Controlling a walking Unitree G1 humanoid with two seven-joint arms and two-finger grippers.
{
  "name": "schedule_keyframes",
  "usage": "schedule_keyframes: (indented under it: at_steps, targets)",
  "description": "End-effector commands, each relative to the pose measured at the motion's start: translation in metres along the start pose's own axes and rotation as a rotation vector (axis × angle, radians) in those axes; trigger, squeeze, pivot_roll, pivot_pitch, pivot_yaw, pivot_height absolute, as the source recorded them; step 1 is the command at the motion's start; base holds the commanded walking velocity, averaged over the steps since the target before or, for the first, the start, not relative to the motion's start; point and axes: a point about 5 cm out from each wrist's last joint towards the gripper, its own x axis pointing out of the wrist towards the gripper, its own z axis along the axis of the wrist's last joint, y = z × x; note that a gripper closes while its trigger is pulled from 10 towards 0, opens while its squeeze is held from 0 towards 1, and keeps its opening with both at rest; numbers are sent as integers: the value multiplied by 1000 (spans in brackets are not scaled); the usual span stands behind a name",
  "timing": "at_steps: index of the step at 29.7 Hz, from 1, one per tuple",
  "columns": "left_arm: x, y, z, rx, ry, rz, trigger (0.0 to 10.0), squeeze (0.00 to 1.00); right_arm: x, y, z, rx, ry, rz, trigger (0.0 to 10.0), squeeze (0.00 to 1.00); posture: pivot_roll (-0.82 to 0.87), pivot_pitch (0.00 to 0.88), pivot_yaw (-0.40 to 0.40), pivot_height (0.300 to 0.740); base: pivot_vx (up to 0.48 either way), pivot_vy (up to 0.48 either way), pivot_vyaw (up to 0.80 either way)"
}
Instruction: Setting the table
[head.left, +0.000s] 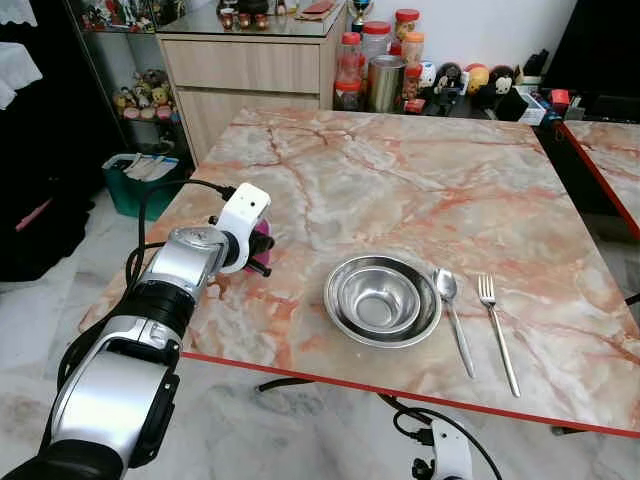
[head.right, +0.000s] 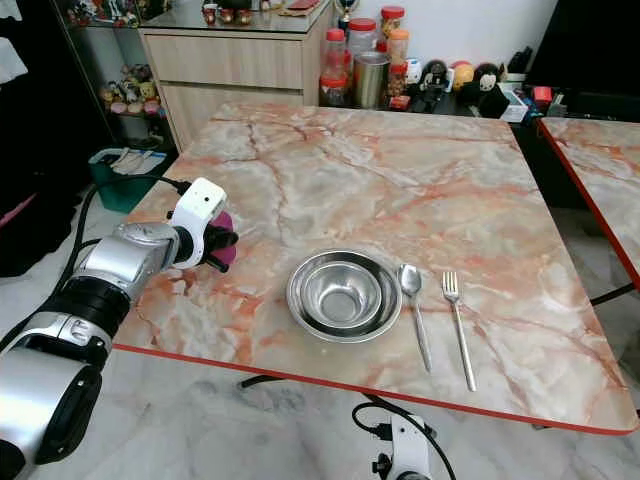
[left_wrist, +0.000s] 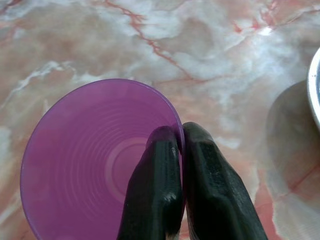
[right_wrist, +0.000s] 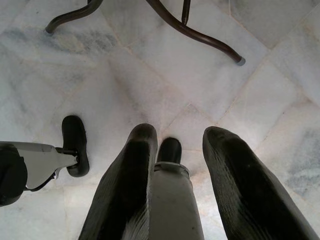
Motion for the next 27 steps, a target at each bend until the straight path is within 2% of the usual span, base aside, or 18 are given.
schedule_keyframes:
  at_steps: [1,5,7,13,20,27]
  targets:
    - [0,-2,2,2,-25,-22,10000,0,0,1,3,4,-9,0,10000,0,88,0,18,740,0,0,0]
    - [0,-7,9,43,-29,-66,10000,0,0,0,3,6,-9,-2,10000,0,88,0,18,740,0,0,0]
    - [1,-10,9,90,-6,-91,10000,0,0,1,3,8,-8,-3,10000,0,86,0,23,740,0,0,0]
    - [1,-11,4,119,15,-105,10000,0,0,1,2,10,-9,-2,10000,0,83,0,27,740,0,0,0]
    - [0,-18,11,167,-6,-164,10000,0,0,1,2,11,-9,-3,10000,0,85,0,27,740,0,0,0]
    - [0,-25,14,176,-2,-216,10000,0,0,1,2,14,-10,-4,10000,0,83,0,28,740,0,0,0]
